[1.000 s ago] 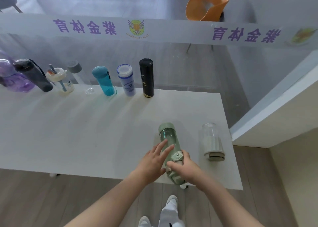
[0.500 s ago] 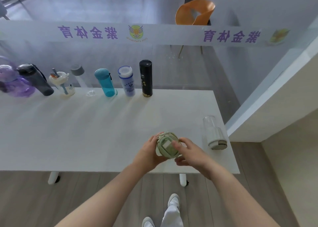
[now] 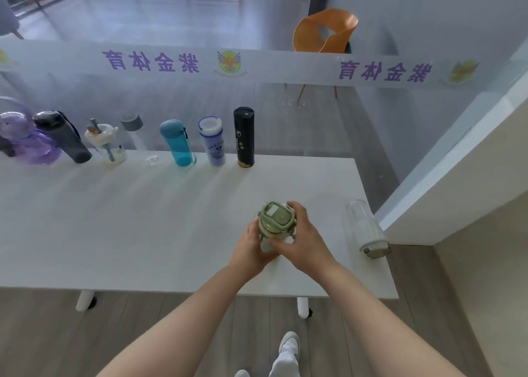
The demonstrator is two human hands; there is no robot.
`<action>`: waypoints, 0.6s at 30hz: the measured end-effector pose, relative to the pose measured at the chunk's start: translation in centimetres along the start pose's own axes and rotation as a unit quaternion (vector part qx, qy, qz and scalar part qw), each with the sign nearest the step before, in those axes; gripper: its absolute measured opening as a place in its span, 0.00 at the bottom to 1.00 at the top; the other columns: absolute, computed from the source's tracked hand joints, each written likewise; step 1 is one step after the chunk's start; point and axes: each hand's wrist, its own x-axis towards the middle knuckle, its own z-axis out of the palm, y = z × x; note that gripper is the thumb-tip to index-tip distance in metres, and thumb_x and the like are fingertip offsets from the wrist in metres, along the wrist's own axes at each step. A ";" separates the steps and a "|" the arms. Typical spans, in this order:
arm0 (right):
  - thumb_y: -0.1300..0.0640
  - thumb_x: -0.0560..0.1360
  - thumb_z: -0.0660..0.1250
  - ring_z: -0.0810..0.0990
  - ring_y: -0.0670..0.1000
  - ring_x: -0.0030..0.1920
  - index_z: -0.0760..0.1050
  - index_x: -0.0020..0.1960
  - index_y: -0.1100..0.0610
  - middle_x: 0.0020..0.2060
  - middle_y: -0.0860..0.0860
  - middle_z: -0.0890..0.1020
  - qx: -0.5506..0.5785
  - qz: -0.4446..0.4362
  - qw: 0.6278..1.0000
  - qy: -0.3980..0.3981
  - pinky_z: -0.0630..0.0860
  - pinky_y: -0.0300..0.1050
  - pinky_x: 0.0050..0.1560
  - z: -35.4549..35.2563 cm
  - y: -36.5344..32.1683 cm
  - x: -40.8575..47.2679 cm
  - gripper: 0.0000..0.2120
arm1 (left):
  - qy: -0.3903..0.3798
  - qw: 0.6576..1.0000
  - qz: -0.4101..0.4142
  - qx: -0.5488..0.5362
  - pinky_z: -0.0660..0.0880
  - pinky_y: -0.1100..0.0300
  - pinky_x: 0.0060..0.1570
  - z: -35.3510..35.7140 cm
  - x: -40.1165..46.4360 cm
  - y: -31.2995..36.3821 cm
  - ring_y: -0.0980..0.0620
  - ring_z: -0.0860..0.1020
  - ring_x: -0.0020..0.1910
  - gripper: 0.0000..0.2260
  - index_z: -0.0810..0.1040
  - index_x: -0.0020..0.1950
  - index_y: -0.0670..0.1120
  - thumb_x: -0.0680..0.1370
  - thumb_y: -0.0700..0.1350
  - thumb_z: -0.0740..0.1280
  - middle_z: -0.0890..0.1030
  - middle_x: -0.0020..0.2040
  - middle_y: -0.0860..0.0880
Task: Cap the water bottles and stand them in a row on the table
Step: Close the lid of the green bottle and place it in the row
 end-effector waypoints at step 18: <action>0.48 0.73 0.64 0.67 0.64 0.65 0.51 0.76 0.50 0.69 0.58 0.65 -0.353 0.269 0.893 0.071 0.69 0.56 0.60 -15.4 18.4 9.6 0.37 | 0.032 0.994 -0.073 -0.080 0.77 0.53 0.60 2.6 2.8 -2.5 0.57 0.78 0.58 0.29 0.66 0.59 0.71 0.65 0.57 0.76 0.78 0.60 0.56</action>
